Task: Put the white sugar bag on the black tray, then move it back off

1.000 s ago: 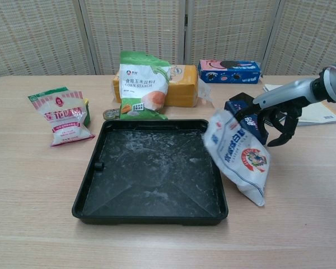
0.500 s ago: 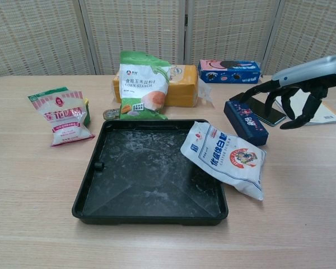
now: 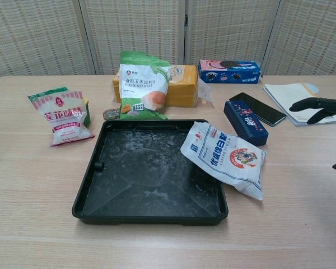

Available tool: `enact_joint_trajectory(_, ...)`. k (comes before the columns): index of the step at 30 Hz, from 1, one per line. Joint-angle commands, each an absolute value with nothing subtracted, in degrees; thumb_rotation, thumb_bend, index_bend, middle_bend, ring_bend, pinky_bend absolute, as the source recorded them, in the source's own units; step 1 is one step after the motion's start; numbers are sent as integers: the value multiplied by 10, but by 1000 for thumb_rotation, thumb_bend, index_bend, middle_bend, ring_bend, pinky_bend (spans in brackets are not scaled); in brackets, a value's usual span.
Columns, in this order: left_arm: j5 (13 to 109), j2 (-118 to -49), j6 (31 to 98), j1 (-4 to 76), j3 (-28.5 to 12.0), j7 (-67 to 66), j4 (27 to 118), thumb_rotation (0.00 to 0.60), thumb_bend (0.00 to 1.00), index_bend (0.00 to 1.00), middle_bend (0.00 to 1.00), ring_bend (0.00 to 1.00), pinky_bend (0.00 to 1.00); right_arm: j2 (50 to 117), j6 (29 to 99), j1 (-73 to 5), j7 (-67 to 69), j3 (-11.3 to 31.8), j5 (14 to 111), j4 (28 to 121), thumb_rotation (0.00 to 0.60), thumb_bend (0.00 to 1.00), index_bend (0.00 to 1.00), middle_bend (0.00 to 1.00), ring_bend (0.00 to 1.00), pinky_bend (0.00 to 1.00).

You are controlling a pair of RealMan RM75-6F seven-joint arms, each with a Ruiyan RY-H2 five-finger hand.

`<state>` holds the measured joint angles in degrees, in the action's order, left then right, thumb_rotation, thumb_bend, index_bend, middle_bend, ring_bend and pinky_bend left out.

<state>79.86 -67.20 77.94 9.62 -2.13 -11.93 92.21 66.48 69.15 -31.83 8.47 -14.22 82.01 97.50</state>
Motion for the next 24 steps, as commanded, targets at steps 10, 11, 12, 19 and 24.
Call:
enact_joint_trajectory(10,838,-638,789,89,-7,-49,932,600,216,5,4,74,336,702,628,-312,-100,-27,570,1102,600,288,0,0,296,476)
enact_joint_trajectory(11,841,-636,789,88,-5,-44,933,600,216,7,4,79,341,702,626,-325,-138,-19,545,1105,600,288,0,0,362,525)
enact_joint_trajectory(12,843,-635,790,88,-5,-41,933,600,216,8,4,82,346,704,627,-335,-171,-15,524,1108,600,288,0,0,413,566)
enact_joint_trajectory(19,851,-629,793,87,-4,-24,932,600,216,12,4,88,359,725,635,-401,-305,37,360,1135,600,287,0,0,757,886)
enact_joint_trajectory(24,856,-625,795,86,-2,-15,932,600,217,15,4,90,365,727,618,-435,-344,46,266,1140,600,287,0,0,786,917)
